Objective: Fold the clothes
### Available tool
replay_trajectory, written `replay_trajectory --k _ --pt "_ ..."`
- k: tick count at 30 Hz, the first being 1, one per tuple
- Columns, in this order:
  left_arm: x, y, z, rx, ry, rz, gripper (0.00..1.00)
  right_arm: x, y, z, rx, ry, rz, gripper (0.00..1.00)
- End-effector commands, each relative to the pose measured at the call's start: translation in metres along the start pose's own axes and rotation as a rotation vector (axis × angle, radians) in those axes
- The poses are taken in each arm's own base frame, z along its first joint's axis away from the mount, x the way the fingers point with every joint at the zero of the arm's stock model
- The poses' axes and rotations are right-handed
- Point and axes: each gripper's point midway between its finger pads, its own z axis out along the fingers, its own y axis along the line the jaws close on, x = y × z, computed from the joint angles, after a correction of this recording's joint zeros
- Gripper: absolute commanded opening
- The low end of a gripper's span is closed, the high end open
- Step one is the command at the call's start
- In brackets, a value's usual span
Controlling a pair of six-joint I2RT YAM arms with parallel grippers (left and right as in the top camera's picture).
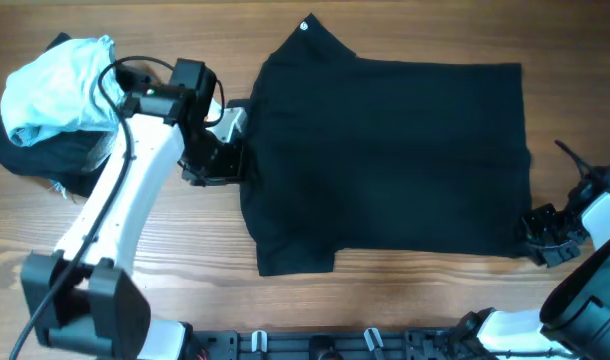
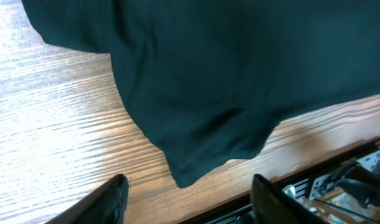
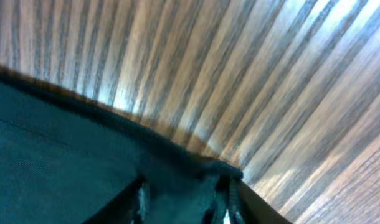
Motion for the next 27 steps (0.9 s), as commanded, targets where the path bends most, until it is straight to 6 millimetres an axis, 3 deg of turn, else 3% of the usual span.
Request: replay_trajectory --k 1,3,6,16,20,23,25,27 --pt "0.010 -0.029 -0.001 0.087 0.003 0.031 1.00 0.008 -0.007 0.012 0.026 0.012 0.031 0.12" --pt "0.018 -0.036 0.013 0.099 0.032 0.055 1.00 0.006 -0.006 0.012 0.020 0.004 0.031 0.05" --pt "0.035 -0.036 0.033 0.087 0.094 0.003 1.00 0.008 -0.001 0.012 -0.007 0.020 0.018 0.04" --pt "0.085 0.004 0.112 0.027 0.195 -0.339 0.95 0.015 0.010 0.011 -0.073 0.057 -0.001 0.06" --pt "0.093 0.004 0.127 0.059 0.199 -0.389 0.83 0.016 0.011 0.011 -0.080 0.062 0.000 0.06" --pt "0.082 0.014 0.132 -0.002 0.131 -0.352 0.81 0.018 0.012 0.011 -0.088 0.074 -0.001 0.06" --pt "0.072 0.009 0.135 0.006 0.092 -0.362 0.75 0.017 0.013 0.011 -0.093 0.069 -0.002 0.07" --pt "0.077 0.001 0.137 0.010 0.110 -0.359 0.75 0.020 0.014 0.011 -0.097 0.081 -0.001 0.07"
